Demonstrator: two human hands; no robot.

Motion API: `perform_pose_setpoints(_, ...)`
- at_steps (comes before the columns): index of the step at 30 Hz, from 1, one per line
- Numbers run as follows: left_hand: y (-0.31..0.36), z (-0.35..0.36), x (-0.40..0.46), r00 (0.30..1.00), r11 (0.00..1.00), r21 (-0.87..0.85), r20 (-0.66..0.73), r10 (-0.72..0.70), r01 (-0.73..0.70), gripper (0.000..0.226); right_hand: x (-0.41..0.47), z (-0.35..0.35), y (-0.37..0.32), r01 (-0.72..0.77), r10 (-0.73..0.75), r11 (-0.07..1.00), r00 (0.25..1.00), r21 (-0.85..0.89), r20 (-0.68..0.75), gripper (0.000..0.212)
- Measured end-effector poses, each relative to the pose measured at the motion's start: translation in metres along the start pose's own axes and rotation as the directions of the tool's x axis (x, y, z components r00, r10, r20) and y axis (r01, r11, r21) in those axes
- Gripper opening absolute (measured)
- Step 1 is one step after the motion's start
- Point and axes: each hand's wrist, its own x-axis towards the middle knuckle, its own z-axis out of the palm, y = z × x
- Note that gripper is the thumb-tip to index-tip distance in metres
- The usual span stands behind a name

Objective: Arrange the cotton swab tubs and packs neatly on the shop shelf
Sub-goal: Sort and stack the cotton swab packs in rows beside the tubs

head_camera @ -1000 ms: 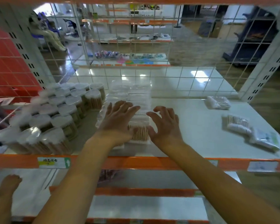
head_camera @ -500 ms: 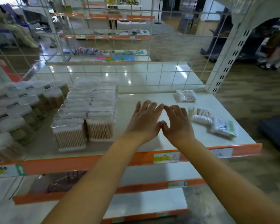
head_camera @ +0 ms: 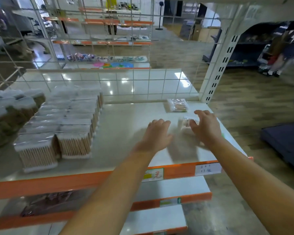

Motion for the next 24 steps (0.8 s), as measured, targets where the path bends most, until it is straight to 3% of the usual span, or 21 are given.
perform_pose_setpoints(6,0.017,0.016,0.021,0.998,0.989,0.141,0.045,-0.052,0.045,0.050,0.020,0.005,0.023,-0.145,0.162,0.967,0.984,-0.208,0.069,0.046)
perform_pose_setpoints(11,0.031,0.018,0.031,0.992,0.981,0.187,0.107,-0.063,0.042,0.050,0.030,0.005,0.031,-0.283,0.316,0.942,0.928,-0.179,0.197,0.057)
perform_pose_setpoints(16,0.037,0.025,0.035,0.993,0.987,0.157,0.110,-0.034,0.016,0.053,0.034,0.006,0.032,-0.271,0.289,0.957,0.926,-0.107,0.242,0.045)
perform_pose_setpoints(24,0.034,0.022,0.024,0.998,0.995,0.083,0.026,-0.048,0.046,0.041,0.025,0.003,0.025,-0.203,0.180,0.971,0.968,0.124,0.177,0.030)
